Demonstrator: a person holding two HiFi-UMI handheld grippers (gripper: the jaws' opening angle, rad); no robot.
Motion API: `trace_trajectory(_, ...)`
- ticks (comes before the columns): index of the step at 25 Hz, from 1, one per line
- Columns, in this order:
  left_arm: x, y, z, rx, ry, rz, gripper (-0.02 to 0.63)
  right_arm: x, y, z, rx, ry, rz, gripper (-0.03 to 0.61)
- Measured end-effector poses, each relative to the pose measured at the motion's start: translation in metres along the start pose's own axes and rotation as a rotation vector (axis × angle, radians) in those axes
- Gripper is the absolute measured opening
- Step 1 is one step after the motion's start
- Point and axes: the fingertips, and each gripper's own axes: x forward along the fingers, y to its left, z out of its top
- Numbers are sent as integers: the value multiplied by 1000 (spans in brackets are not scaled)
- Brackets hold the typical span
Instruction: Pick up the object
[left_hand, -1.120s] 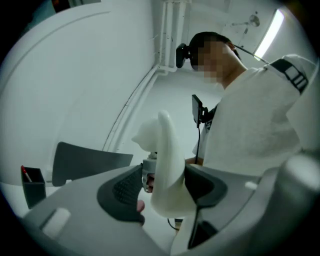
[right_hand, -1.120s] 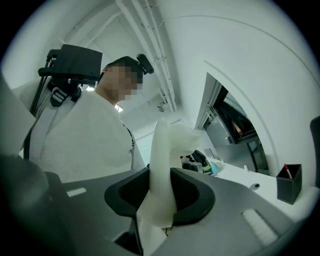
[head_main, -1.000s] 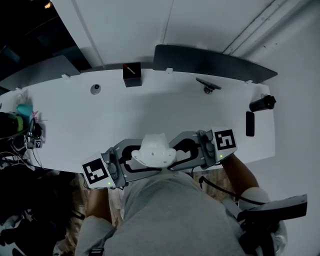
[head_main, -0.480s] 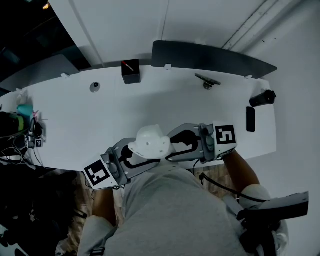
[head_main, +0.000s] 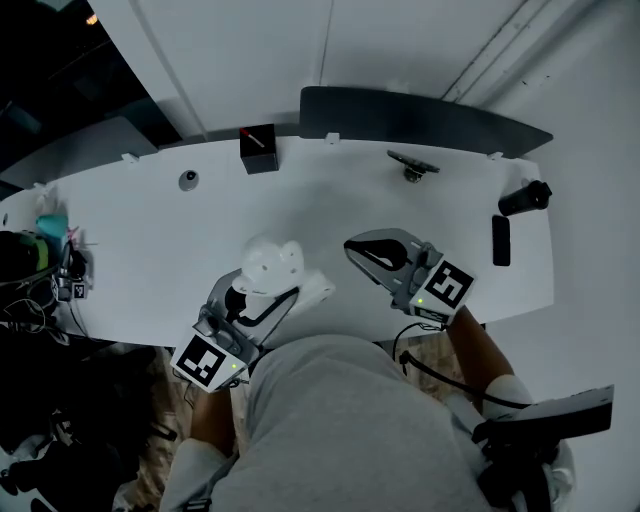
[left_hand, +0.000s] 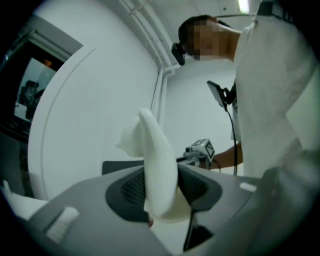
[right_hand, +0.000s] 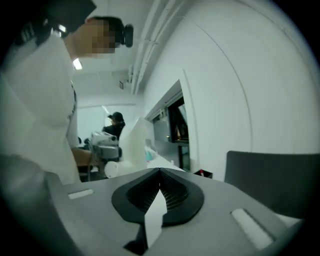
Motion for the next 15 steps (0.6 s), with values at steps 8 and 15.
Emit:
trace_trajectory(8, 24, 1, -29, 86, 62, 268, 172, 16, -18, -40, -109, 164, -348, 2)
trace_trajectory(15, 34, 0, -48, 108, 129, 489, 172, 6, -18, -41, -143, 138, -491, 2)
